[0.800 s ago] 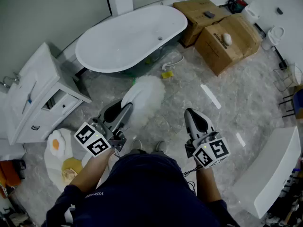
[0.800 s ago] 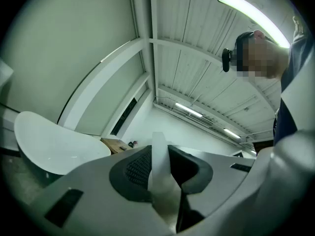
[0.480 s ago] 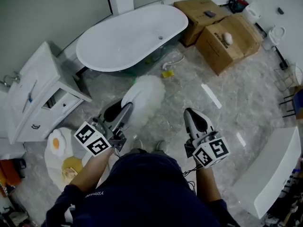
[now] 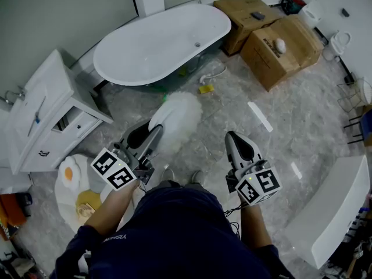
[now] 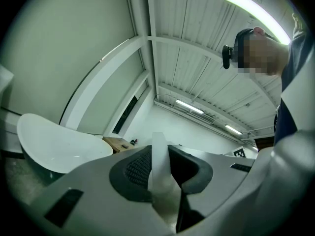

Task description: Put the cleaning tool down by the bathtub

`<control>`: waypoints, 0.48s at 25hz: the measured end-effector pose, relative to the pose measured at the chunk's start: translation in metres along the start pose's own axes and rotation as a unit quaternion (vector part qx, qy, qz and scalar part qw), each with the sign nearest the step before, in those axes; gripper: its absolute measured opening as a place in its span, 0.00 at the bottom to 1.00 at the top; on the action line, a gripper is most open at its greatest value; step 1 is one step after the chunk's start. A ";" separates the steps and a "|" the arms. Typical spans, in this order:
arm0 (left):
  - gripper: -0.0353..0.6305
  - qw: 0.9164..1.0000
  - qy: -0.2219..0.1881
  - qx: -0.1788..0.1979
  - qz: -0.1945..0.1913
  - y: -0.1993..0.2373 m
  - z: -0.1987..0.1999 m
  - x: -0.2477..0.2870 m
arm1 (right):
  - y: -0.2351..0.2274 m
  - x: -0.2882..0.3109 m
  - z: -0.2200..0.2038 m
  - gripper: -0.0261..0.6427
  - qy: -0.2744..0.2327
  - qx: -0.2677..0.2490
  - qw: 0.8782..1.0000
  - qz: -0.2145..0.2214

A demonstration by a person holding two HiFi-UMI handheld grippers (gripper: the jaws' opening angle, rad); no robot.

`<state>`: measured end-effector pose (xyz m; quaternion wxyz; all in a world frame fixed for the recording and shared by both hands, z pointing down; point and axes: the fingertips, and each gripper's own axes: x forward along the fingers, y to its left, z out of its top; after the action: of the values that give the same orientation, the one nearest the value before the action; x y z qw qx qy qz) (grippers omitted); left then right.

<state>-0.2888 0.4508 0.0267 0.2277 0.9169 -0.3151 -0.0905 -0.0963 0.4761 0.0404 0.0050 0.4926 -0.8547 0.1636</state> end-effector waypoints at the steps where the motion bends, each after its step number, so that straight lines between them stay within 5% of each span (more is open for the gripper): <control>1: 0.22 1.000 0.001 0.000 0.001 0.000 -0.001 0.001 | -0.001 -0.001 0.000 0.05 0.001 -0.001 1.000 0.000; 12: 0.22 1.000 -0.002 0.013 0.027 -0.034 -0.027 0.032 | -0.042 -0.033 -0.004 0.05 0.010 -0.004 1.000 0.023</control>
<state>-0.2371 0.4642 0.0338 0.2174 0.9107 -0.3415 -0.0817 -0.0443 0.4857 0.0501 0.0119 0.4715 -0.8661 0.1654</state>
